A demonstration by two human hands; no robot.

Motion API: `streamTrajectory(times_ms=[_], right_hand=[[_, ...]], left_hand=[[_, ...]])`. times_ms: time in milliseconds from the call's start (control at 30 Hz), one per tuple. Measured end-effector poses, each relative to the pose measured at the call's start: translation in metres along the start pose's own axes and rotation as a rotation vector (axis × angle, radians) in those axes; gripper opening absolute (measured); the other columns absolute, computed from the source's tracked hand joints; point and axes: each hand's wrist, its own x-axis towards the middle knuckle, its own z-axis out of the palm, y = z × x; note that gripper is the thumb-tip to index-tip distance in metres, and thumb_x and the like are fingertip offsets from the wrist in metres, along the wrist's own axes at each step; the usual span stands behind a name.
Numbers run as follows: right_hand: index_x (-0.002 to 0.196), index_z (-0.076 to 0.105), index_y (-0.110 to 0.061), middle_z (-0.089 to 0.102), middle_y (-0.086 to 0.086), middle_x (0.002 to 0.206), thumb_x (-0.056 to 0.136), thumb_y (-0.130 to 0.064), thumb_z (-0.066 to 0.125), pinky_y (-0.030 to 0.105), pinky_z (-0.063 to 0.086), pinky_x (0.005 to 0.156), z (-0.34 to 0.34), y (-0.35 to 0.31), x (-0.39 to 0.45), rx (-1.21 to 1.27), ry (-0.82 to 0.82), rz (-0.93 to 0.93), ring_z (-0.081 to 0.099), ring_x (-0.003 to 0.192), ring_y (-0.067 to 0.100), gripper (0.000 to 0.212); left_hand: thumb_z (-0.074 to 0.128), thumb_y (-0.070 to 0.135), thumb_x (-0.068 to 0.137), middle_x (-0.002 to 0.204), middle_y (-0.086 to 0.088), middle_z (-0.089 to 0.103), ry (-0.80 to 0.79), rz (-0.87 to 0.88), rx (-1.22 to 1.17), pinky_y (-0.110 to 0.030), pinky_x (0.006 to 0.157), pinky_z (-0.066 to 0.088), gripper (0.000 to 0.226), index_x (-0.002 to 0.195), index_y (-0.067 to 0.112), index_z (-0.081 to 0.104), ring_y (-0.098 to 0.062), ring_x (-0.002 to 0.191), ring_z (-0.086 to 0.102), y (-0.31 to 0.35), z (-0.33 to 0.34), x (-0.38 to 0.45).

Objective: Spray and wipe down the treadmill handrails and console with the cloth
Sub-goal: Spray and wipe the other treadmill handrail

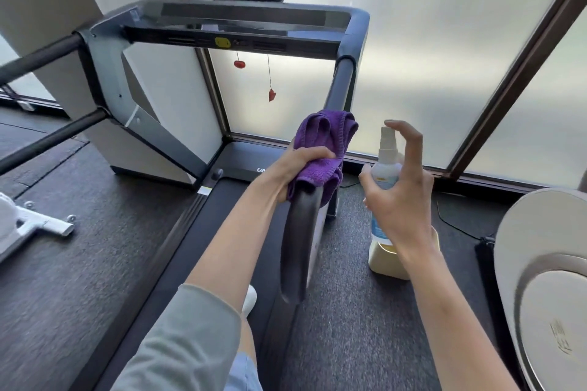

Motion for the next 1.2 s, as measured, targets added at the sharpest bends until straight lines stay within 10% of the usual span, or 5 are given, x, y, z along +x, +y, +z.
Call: streamTrajectory(times_ms=[433,633,800,1200], right_hand=[[0.132,0.038,-0.029,0.059,-0.029,0.062,0.083,0.005,0.064,0.005,0.038,0.053,-0.003,0.014,-0.012,-0.001,-0.056,-0.014,0.058,0.05,0.002,0.065],[0.131,0.039,-0.035,0.058,0.004,0.056,0.084,0.003,0.064,0.041,0.055,0.051,-0.004,0.029,0.007,0.009,-0.04,0.044,0.059,0.046,0.027,0.066],[0.13,0.039,-0.035,0.057,0.008,0.053,0.084,0.004,0.063,0.044,0.056,0.054,0.004,0.044,0.031,0.015,-0.031,0.058,0.057,0.045,0.033,0.065],[0.126,0.04,-0.044,0.052,0.01,0.053,0.085,0.004,0.065,0.052,0.054,0.051,0.034,0.077,0.093,-0.025,0.052,0.105,0.055,0.046,0.035,0.068]], left_hand=[[0.073,-0.004,0.074,0.078,-0.007,0.071,0.106,0.077,0.096,-0.029,0.053,0.055,0.037,0.103,0.016,0.061,-0.021,0.06,0.067,-0.015,-0.003,-0.039],[0.076,-0.002,0.062,0.099,0.001,0.071,0.204,0.226,0.32,-0.027,0.067,0.058,0.063,0.113,0.032,0.062,-0.019,0.088,0.068,0.016,0.013,0.024],[0.074,0.017,0.05,0.112,-0.001,0.066,0.233,0.195,0.532,-0.047,0.092,0.052,0.08,0.122,0.043,0.052,-0.03,0.104,0.061,0.044,0.023,0.081],[0.074,0.027,0.07,0.141,-0.006,0.048,0.326,0.12,0.792,-0.036,0.097,0.044,0.107,0.152,0.043,0.008,-0.032,0.12,0.05,0.098,0.035,0.206]])
